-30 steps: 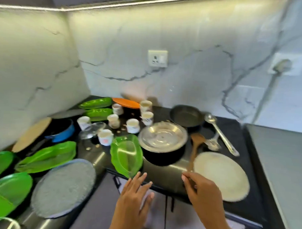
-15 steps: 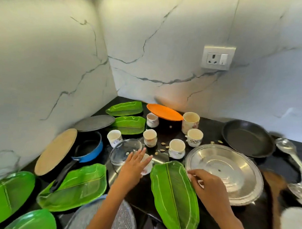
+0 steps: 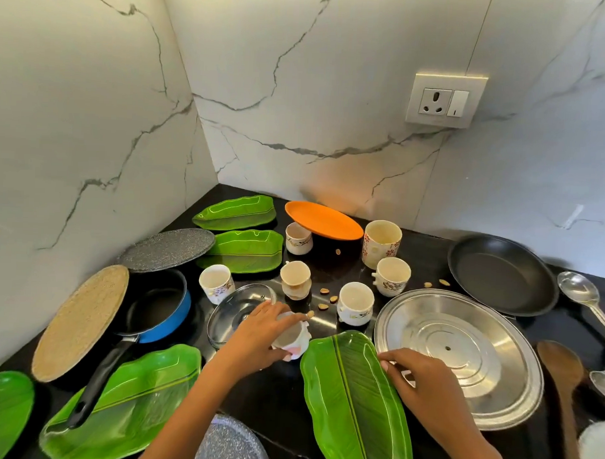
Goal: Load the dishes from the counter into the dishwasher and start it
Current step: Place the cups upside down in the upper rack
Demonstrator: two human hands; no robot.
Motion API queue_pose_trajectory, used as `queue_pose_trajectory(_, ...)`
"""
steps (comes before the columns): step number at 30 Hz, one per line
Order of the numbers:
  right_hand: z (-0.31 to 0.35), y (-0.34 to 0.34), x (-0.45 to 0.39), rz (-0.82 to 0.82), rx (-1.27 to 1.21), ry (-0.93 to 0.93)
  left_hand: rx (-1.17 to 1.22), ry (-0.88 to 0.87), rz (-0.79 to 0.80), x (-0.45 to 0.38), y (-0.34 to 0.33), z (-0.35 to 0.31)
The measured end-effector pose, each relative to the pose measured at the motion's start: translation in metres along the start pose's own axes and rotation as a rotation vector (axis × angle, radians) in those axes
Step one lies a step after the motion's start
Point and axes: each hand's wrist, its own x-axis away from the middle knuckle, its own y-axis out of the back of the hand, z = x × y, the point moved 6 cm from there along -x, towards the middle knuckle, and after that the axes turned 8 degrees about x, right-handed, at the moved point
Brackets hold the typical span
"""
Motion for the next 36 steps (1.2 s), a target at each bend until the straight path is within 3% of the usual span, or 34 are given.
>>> queue_pose_trajectory(7,-0.006,0.005,0.014,-0.040,-0.023,-0.025,0.113,0.028,-0.271,-0.008,0.039,-0.046)
queue_pose_trajectory(12,-0.031,0.030,0.052,-0.145,-0.053,-0.105,0.210,-0.102,-0.301,-0.020,0.027,-0.125)
queue_pose_trajectory(19,-0.102,0.104,0.178,-0.353,0.040,-0.303,0.322,-0.323,-0.165,-0.028,-0.033,-0.275)
queue_pose_trajectory(27,-0.204,0.181,0.437,-0.521,0.139,-0.746,0.449,-0.582,0.116,0.023,-0.174,-0.505)
queue_pose_trajectory(32,-0.260,0.184,0.580,-0.632,0.087,-0.965,0.551,-0.702,0.343,0.075,-0.279,-0.625)
queue_pose_trajectory(36,-0.301,0.148,0.637,-0.581,0.020,-0.924,0.631,-0.674,0.496,0.094,-0.372,-0.669)
